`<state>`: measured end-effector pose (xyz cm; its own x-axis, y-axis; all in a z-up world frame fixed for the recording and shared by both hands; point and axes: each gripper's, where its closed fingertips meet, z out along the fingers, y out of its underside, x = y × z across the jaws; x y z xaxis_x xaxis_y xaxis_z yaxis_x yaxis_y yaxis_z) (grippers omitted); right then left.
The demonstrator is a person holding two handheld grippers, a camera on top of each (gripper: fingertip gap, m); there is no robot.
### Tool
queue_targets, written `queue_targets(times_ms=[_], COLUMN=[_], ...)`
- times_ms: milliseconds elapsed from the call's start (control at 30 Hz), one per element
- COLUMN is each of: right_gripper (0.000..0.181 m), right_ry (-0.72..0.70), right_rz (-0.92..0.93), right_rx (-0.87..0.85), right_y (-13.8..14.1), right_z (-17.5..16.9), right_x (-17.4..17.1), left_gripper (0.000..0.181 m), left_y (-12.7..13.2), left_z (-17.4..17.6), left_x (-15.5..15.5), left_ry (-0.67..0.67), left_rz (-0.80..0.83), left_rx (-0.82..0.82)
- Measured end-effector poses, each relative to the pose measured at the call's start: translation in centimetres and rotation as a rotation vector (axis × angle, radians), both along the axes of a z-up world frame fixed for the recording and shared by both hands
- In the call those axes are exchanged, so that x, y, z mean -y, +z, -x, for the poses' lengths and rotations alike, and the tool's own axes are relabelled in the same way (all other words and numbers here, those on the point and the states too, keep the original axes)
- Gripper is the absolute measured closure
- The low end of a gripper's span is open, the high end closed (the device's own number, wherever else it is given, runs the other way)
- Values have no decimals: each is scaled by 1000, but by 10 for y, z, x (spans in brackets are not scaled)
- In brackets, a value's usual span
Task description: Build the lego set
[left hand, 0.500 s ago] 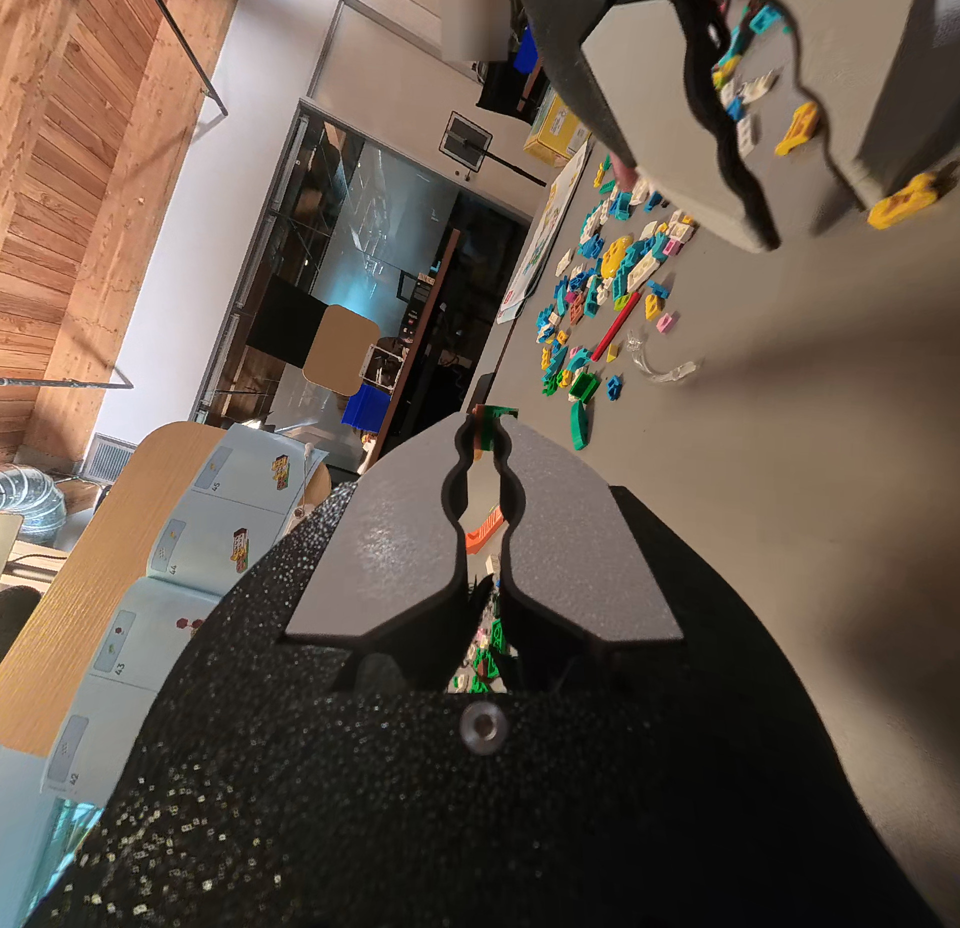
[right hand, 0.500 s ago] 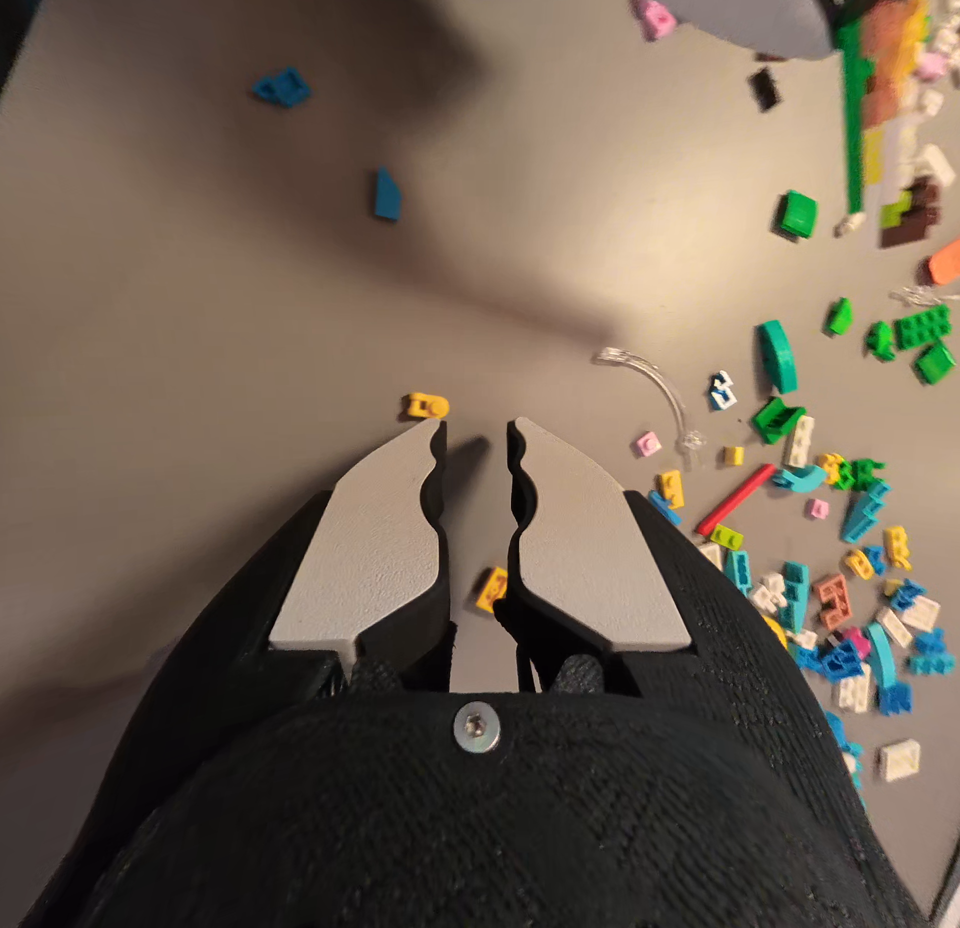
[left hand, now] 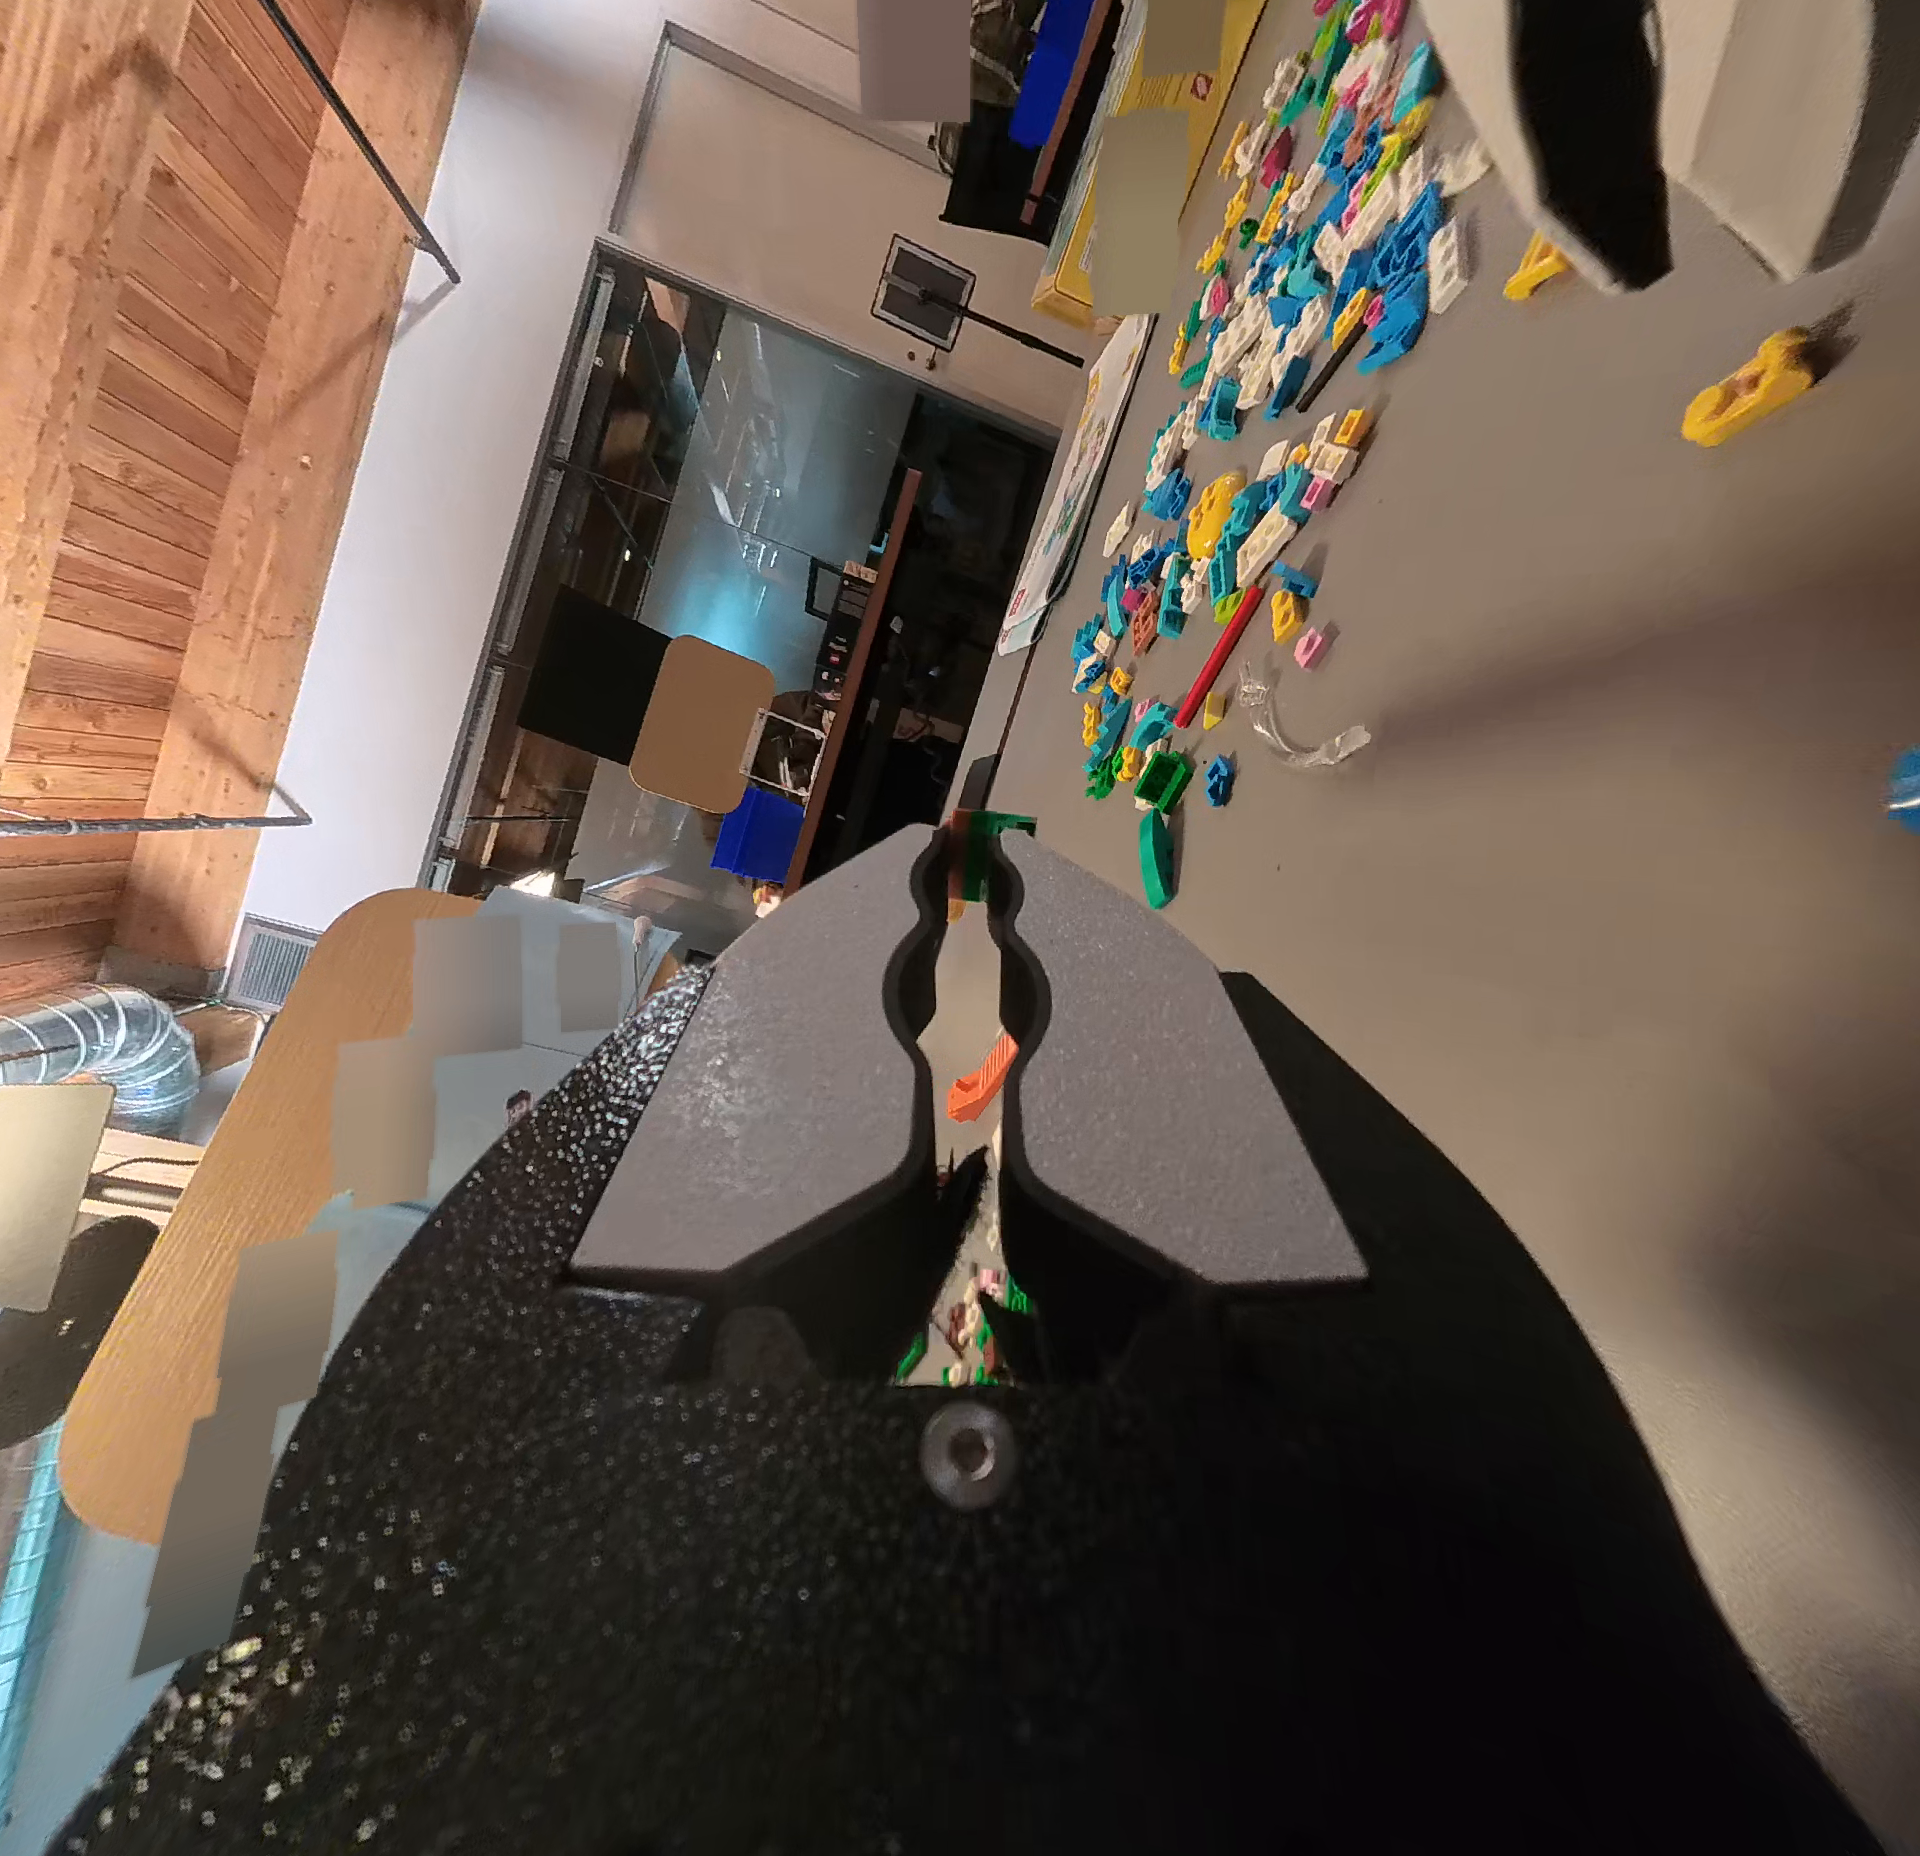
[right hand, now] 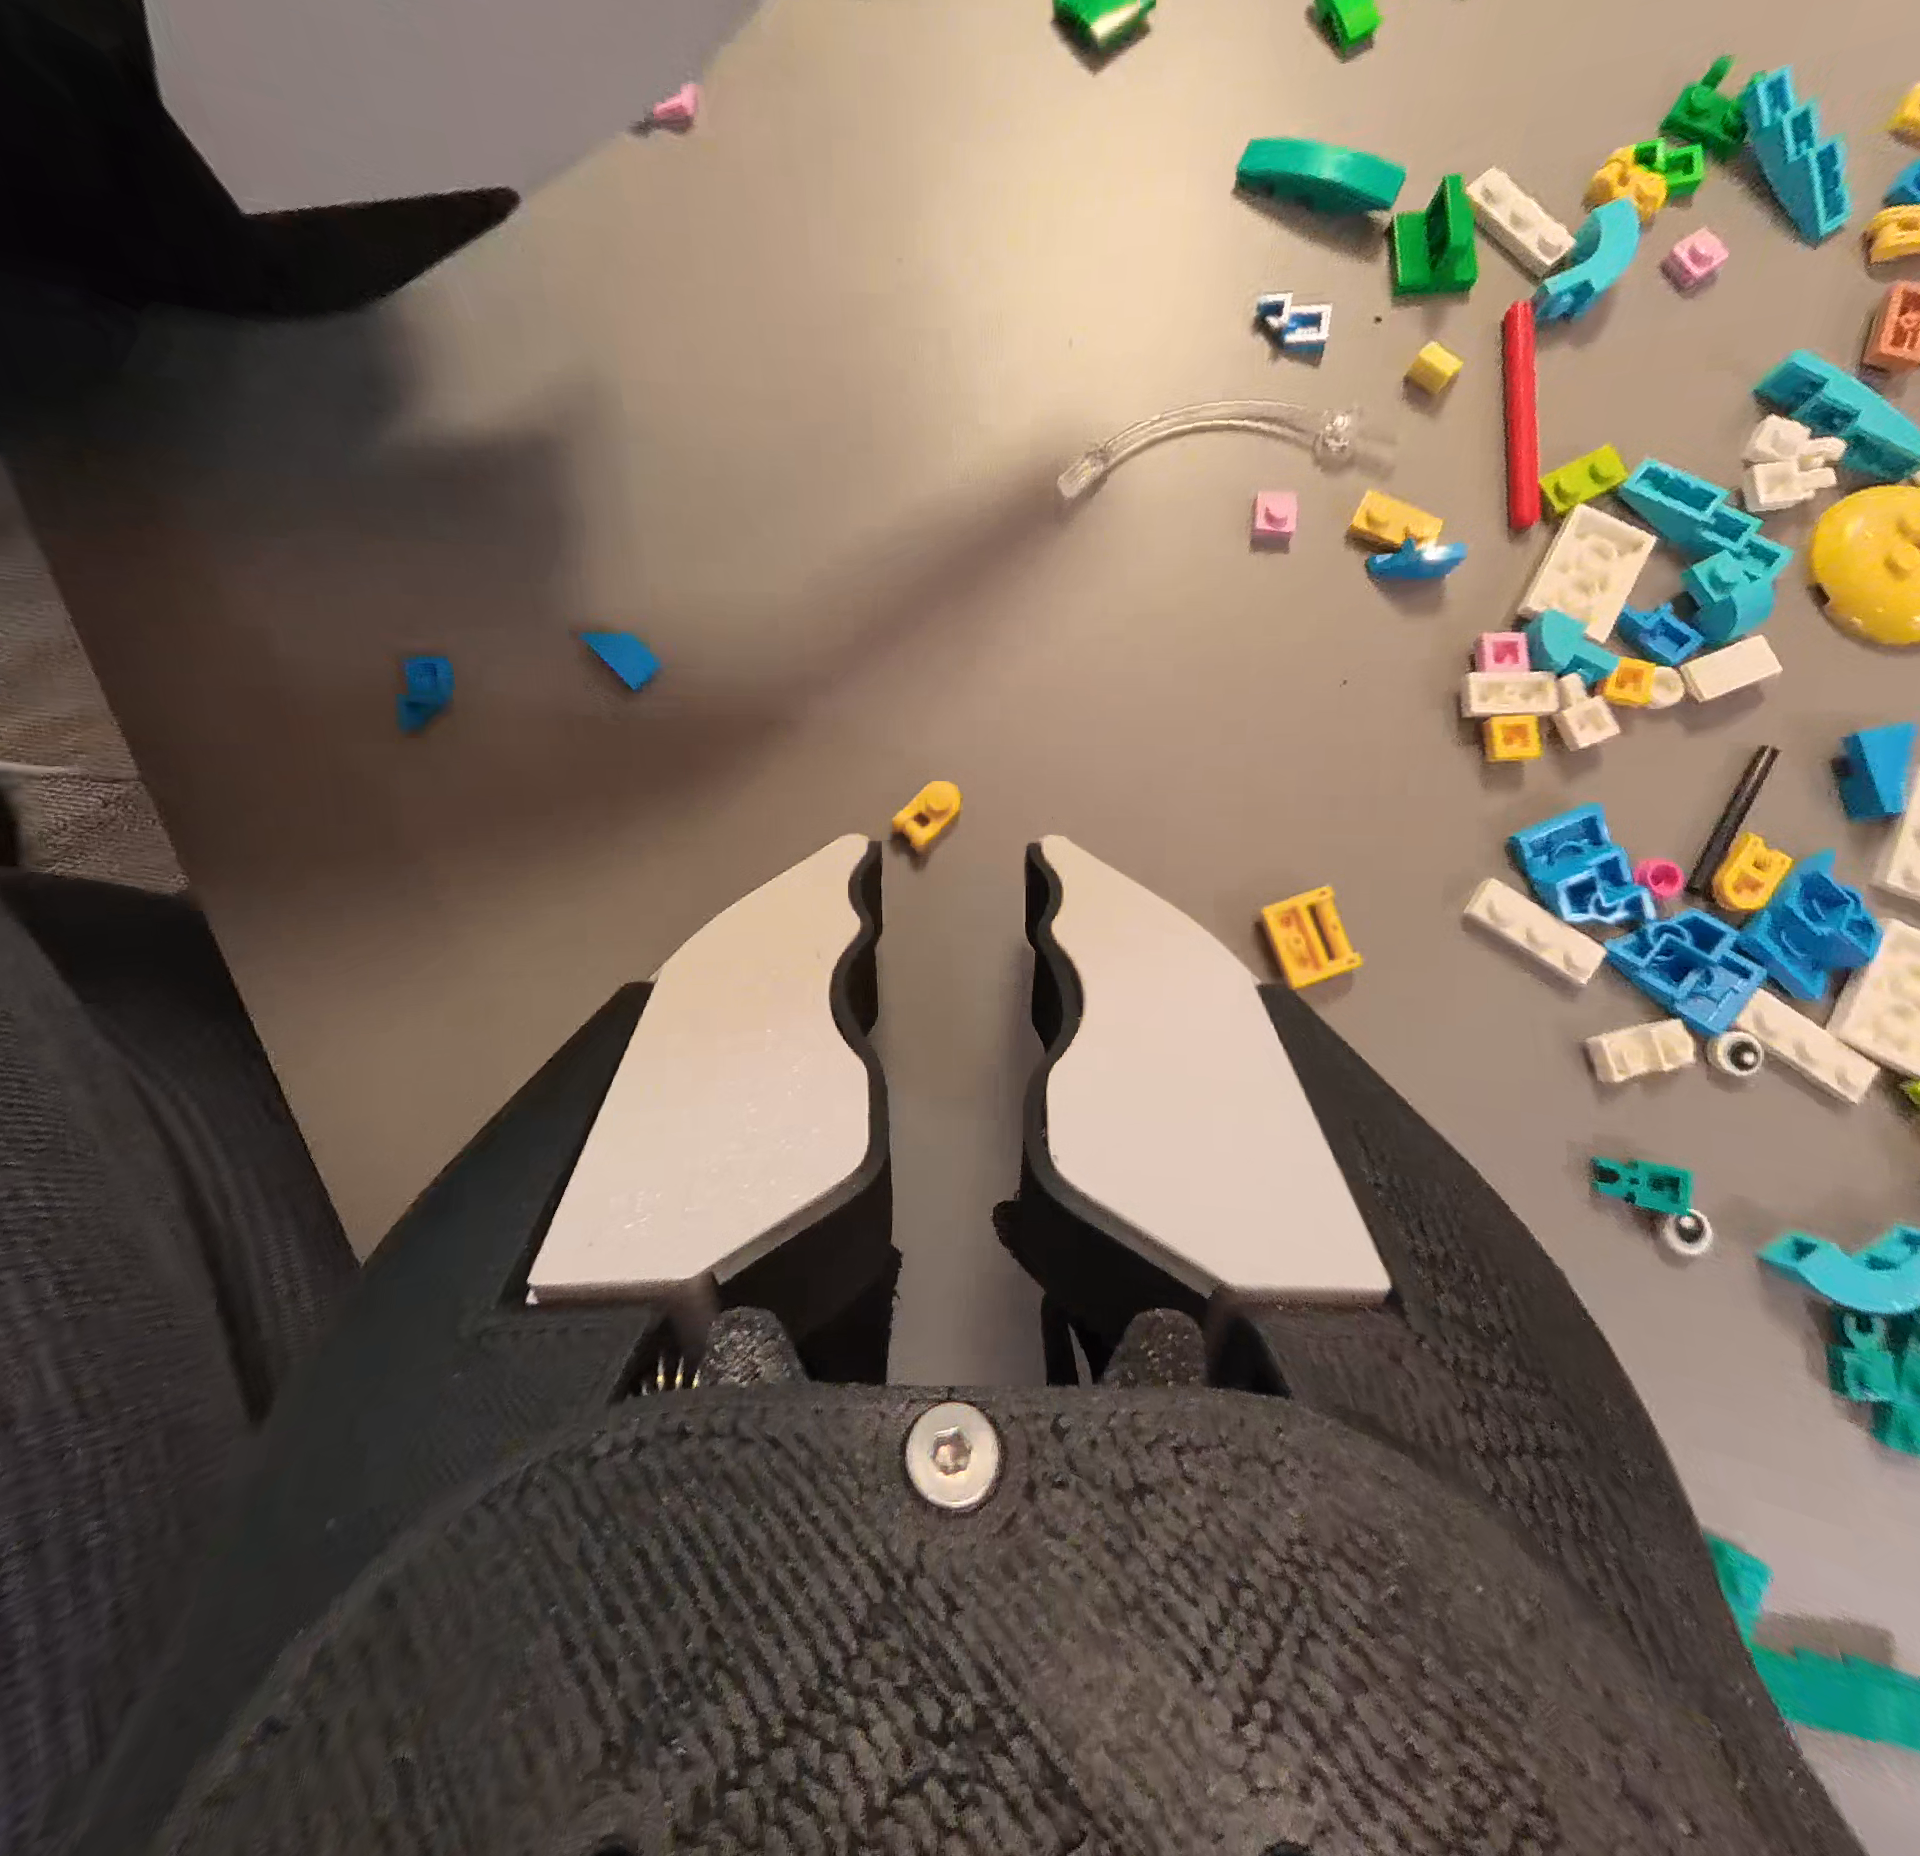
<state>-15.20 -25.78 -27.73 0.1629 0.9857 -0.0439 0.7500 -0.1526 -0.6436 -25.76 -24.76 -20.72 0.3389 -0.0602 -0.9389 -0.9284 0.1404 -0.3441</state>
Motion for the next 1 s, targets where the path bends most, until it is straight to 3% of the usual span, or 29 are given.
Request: queue_targets(times_ms=[333,533,767,900,1000], right_gripper=[159,175,175,175,175], right_ry=[12,23,170,253,308], right_rz=[-47,-3,-87,-165,-91], right_rx=[18,15,-273,-273,-270], right_y=[-12,-10,71,86,89], right_z=[11,15,66,87,96], right_x=[7,6,-2,-10,-7], left_gripper=[175,176,175,175,175], left_y=[2,5,7,14,17], left_z=[-5,-3,-7,-8,-9], left_x=[2,1,3,8,10], left_ry=[0,40,61,48,40], left_rz=[-31,-62,-106,-165,-183], left_rx=[-53,-113,-203,-211,-212])
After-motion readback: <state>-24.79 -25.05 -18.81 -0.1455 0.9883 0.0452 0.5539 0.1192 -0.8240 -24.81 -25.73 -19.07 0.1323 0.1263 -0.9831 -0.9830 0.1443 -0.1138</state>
